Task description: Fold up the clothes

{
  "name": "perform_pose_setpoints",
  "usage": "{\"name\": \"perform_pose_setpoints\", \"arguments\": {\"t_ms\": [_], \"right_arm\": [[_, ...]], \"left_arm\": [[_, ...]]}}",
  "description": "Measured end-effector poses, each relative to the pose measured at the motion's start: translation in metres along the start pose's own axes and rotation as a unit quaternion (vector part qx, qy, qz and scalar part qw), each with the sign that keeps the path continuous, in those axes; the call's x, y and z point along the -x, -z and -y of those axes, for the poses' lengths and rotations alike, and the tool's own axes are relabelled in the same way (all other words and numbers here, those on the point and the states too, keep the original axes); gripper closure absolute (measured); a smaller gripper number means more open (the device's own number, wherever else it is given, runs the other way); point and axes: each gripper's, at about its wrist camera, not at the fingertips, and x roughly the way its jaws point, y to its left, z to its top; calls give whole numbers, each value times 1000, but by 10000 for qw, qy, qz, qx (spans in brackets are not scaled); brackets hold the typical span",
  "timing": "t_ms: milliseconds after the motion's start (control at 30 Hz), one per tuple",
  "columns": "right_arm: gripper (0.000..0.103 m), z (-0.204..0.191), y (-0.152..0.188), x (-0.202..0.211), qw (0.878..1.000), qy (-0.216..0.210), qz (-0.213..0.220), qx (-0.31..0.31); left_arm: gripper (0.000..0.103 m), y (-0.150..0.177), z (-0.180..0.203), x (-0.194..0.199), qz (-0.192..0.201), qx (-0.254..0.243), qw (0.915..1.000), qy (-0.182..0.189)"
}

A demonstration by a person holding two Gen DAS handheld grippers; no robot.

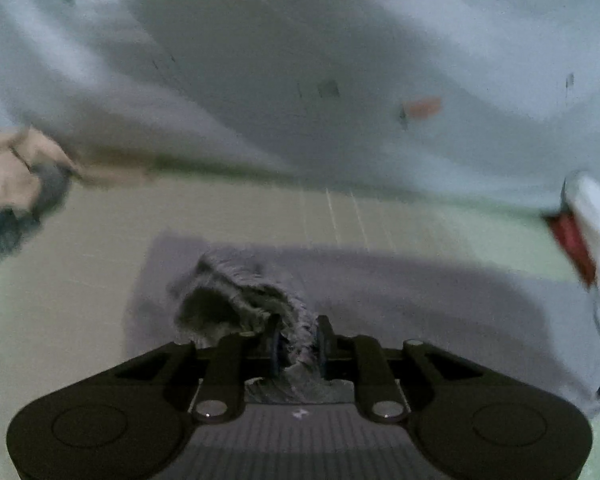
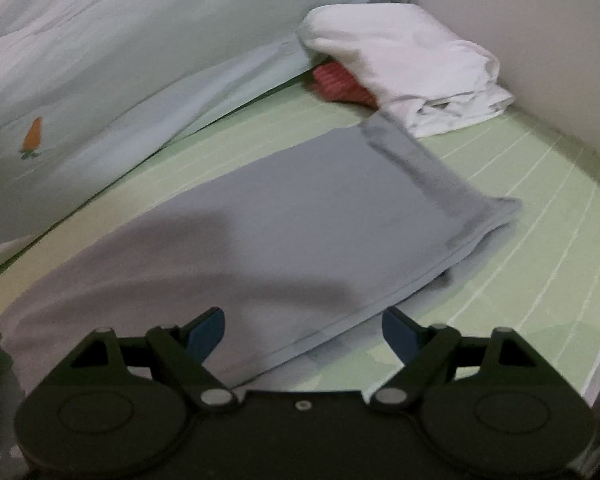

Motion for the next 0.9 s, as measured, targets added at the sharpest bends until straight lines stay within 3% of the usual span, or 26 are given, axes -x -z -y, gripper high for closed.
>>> {"name": "perform_pose_setpoints", "arguments": {"t_ms": [100, 133, 167, 267, 333, 433, 533, 633, 700, 800, 867, 900], "right_arm": [[17, 19, -5, -6, 10000, 9, -42, 63], [17, 23, -7, -9, 9999, 16, -59, 81], [17, 27, -9, -12, 9999, 24, -77, 100], [17, 36, -17, -22, 9999, -9, -111, 105], [17, 37, -24, -28, 9999, -56, -76, 100], [16, 31, -37, -46, 9999, -83, -22, 118], [17, 20, -50, -63, 9996, -151, -177, 188], [17, 7, -57, -67, 9985, -326, -173, 413], [17, -1, -56, -65, 9970, -394, -123, 654], [17, -3, -50, -63, 9957, -404, -132, 820], [17, 1, -47, -63, 9961, -321, -174, 801], [17, 4, -46, -64, 9966, -284, -204, 743]], "left_arm": [[72, 15, 16, -11, -211, -55, 9998, -30], [63, 18, 20, -11, -219, -75, 9997, -49], [56, 20, 21, -10, -189, -51, 9998, -53], [48, 18, 16, 2, 62, 163, 9998, -20], [45, 14, 12, 12, 336, 269, 9990, -109], [43, 5, 9, 22, 814, 455, 9941, -557], [44, -4, 2, 9, 620, 644, 9919, -905], [47, -4, -4, -11, 236, 759, 9914, -1043], [55, -3, -8, -24, 31, 813, 9900, -1155], [70, -2, -13, -34, -85, 989, 9872, -1252], [91, -1, -16, -39, -133, 1102, 9854, -1293], [95, -1, -18, -42, -157, 1158, 9844, -1314]]}}
